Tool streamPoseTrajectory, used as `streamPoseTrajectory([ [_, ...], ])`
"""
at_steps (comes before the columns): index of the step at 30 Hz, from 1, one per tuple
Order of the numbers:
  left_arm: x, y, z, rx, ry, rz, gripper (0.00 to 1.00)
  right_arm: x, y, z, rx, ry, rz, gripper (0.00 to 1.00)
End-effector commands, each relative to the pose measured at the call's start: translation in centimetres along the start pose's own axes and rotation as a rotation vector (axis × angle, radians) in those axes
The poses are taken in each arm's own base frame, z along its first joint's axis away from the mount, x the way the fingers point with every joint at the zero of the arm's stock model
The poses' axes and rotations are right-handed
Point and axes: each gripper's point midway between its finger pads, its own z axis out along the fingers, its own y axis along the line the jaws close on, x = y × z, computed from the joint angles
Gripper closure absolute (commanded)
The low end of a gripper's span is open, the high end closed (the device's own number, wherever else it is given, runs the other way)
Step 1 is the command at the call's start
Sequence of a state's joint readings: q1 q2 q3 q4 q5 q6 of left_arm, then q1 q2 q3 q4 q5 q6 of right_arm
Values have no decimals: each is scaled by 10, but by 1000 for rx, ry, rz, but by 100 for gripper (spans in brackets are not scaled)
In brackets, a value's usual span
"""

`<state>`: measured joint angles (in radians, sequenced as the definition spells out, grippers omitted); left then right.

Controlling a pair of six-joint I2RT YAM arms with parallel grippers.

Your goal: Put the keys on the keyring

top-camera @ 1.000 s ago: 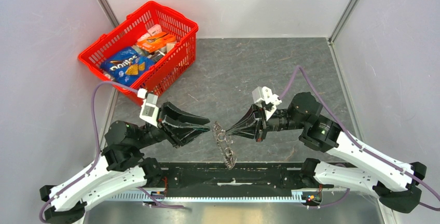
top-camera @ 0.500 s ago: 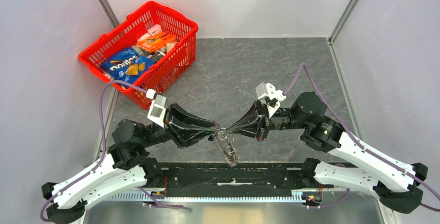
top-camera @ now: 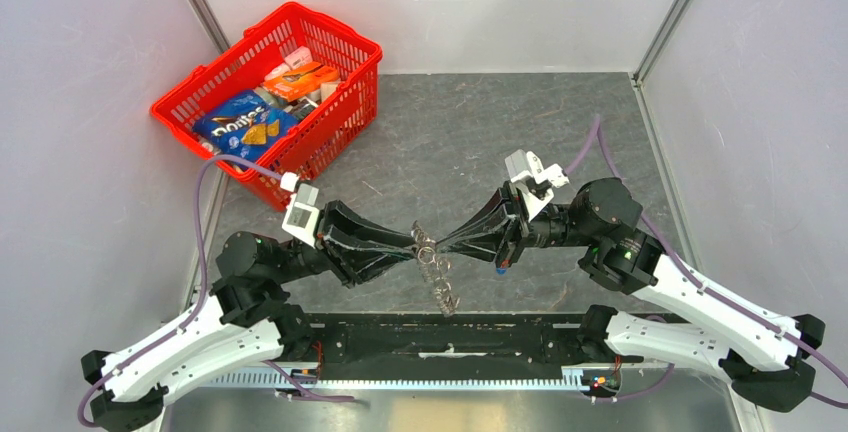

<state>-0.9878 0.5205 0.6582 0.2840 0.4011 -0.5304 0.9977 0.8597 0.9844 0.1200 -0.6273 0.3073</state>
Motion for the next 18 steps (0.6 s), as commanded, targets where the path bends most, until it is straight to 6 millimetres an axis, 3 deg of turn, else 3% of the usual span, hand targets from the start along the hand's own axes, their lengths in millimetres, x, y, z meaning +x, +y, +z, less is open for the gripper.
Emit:
streamPoseTrajectory([
  [1, -6, -7, 3, 39, -27, -10, 65, -35, 13, 2, -45, -109, -43, 100],
  [18, -13, -18, 5, 98, -46, -10, 67, -19, 6, 9, -37, -48, 11, 100],
])
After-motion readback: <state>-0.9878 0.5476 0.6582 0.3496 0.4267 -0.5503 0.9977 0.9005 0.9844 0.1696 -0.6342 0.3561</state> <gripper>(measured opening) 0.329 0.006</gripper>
